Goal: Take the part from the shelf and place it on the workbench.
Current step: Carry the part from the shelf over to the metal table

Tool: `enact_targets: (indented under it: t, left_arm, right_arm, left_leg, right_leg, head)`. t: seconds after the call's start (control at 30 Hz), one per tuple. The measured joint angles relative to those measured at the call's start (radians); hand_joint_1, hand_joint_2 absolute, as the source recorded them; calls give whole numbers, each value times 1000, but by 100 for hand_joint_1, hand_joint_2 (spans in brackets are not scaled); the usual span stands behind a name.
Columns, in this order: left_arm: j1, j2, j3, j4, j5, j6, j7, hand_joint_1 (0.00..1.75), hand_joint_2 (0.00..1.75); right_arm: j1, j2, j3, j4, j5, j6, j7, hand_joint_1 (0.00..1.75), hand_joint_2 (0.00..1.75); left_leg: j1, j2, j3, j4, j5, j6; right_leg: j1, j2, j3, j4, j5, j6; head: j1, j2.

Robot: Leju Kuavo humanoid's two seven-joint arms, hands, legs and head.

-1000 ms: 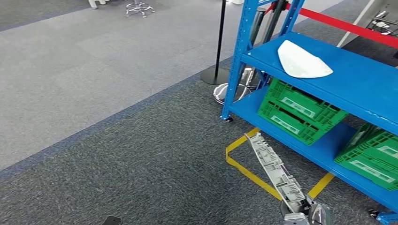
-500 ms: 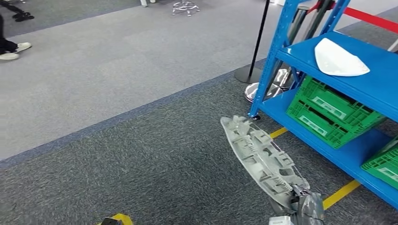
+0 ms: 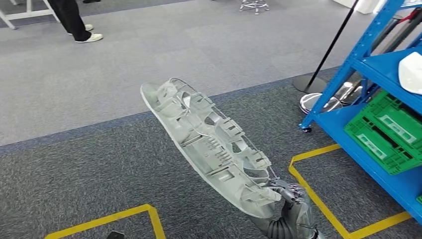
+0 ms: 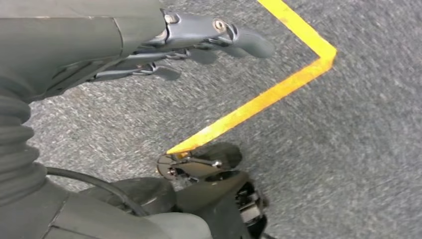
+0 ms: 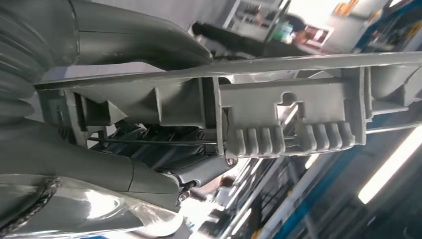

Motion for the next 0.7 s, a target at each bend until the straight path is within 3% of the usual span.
enact_targets:
  t: [0.03,0.07,0.1,0.17,0.23,0.3,0.37,0.43,0.5,0.57,0.6,0.63,0.7]
  left_arm:
    - [-1,0,0,0,-2,0,0,0,175]
    - [0,0,-1,1,-3,-1,0,0,175]
    - [1,-1,-1,1,-5,0,1,0,175]
    - [3,-1,-2,2,-13,2,3,0,175]
    - [0,-2,-2,2,-20,4,5,0,175]
    - [-3,-2,-2,2,-23,6,7,0,175]
    - [-1,-2,-2,2,-22,7,8,0,175]
    - [1,-2,-2,2,-21,7,8,0,175]
    - [0,-3,-2,2,-23,7,7,0,175]
    - [0,-4,-2,3,-26,8,7,0,175]
    - [2,-5,-1,3,-28,9,7,0,175]
    - [4,-5,-1,3,-30,10,7,0,175]
    - [6,-5,1,3,-33,13,8,0,175]
  right_arm:
    - [-2,-4,3,-1,-3,4,0,175,175]
    - [-4,-7,6,-1,-10,12,-3,175,175]
    - [-6,-9,8,-2,-21,25,-8,175,175]
    - [-11,-11,14,-8,-62,77,-28,175,175]
    - [-24,-11,22,-19,-108,139,-50,175,175]
    - [-37,-12,30,-31,-155,189,-64,175,175]
    - [-47,-13,37,-42,-222,248,-70,175,175]
    - [-52,-14,40,-57,-295,323,-72,175,175]
    - [-51,-11,35,-69,-333,379,-75,175,175]
    - [-45,-5,20,-73,-333,403,-76,175,175]
    - [-41,-2,10,-72,-326,408,-76,175,175]
    - [-37,0,-1,-72,-318,411,-75,175,175]
    - [-33,3,-23,-70,-308,416,-75,175,175]
  left_leg:
    - [-1,-12,-8,3,4,2]
    - [-3,-26,-14,6,7,2]
    - [-3,-39,-20,11,9,2]
    - [-3,-67,-30,25,9,-1]
    - [-5,-90,-45,44,6,-7]
    - [-2,-110,-64,57,8,-18]
    - [0,-122,-76,63,10,-29]
    - [-2,-83,-96,103,-15,-41]
    - [4,-30,-151,219,-75,-52]
    - [13,-16,-208,336,-116,-60]
    - [17,-13,-215,349,-109,-63]
    - [20,-10,-203,323,-84,-64]
    - [18,24,-135,187,-15,-60]
  right_leg:
    - [0,14,-25,61,-26,1]
    - [1,20,-38,96,-34,2]
    - [1,22,-33,95,-23,2]
    - [-1,38,28,-10,38,0]
    - [-7,83,88,-122,71,-3]
    - [-8,103,103,-151,66,-6]
    - [-9,80,103,-155,69,-13]
    - [-12,53,105,-159,71,-23]
    - [-9,21,106,-160,70,-29]
    - [-8,-12,107,-160,67,-31]
    - [-7,-27,108,-159,65,-30]
    - [-7,-40,109,-159,64,-29]
    - [-7,-62,116,-160,59,-24]
  head:
    - [0,0]
    - [0,0]
    - [0,0]
    - [0,0]
    - [0,0]
    - [-1,0]
    - [-1,0]
    - [-9,0]
    - [-17,0]
    - [-18,0]
    - [-18,0]
    - [-18,0]
    - [-18,0]
